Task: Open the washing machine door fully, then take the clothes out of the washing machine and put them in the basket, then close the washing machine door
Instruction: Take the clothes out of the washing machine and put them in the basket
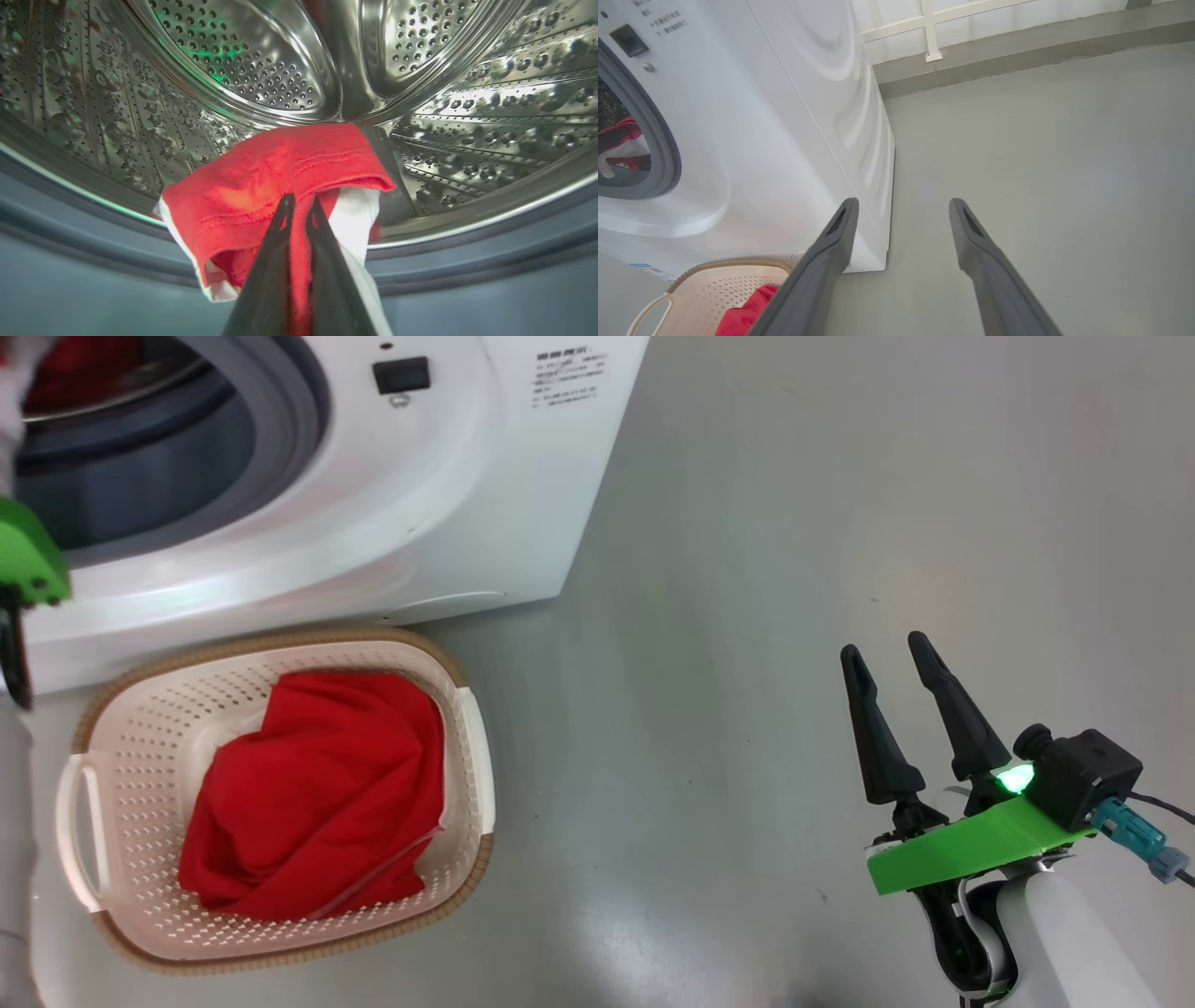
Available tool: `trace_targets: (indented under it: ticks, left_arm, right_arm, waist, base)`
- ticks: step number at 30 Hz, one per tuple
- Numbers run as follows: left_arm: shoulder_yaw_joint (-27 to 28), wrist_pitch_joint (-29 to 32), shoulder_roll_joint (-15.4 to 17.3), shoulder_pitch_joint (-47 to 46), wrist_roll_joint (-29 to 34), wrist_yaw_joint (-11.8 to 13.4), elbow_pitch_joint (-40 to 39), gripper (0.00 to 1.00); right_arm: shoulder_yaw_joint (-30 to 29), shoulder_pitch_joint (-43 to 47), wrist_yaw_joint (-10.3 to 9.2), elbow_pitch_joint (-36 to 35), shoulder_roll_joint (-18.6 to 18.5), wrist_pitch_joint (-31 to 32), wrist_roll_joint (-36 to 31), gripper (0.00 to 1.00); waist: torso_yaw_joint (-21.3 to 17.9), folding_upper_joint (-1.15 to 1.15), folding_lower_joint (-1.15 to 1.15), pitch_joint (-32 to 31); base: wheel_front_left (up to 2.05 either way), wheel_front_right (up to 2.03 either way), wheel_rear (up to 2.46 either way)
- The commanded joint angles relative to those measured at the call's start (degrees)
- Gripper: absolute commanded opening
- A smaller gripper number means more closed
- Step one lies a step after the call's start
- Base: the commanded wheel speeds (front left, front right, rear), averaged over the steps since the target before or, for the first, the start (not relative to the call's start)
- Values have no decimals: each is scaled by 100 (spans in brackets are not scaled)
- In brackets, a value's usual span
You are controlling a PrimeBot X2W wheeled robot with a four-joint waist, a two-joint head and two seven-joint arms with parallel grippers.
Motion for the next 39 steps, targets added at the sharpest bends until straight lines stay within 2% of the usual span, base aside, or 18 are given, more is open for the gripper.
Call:
trace_targets:
  ticks: [1,9,25,39]
  left_arm:
    - [136,-69,230,285,-65,-10,-337,0]
    - [456,-70,-61,1033,-305,-119,-1427,0]
    - [1238,-71,-949,2595,-289,-556,-3697,0]
    - [1485,-71,-1374,3694,-282,-733,-5337,0]
  right_arm:
    - [90,107,1,-101,0,-37,8,100]
    - [-12,228,1,-68,0,-37,-56,100]
    - [-218,497,1,-65,1,-37,-147,100]
    - [-271,715,1,-41,1,-37,-133,100]
  waist:
    - [80,0,0,-100]
    - [262,0,0,-358]
    - [612,0,0,-793]
    - [710,0,0,-1083]
  base:
    - [0,0,0]
    - [0,0,0]
    - [0,0,0]
    - [0,0,0]
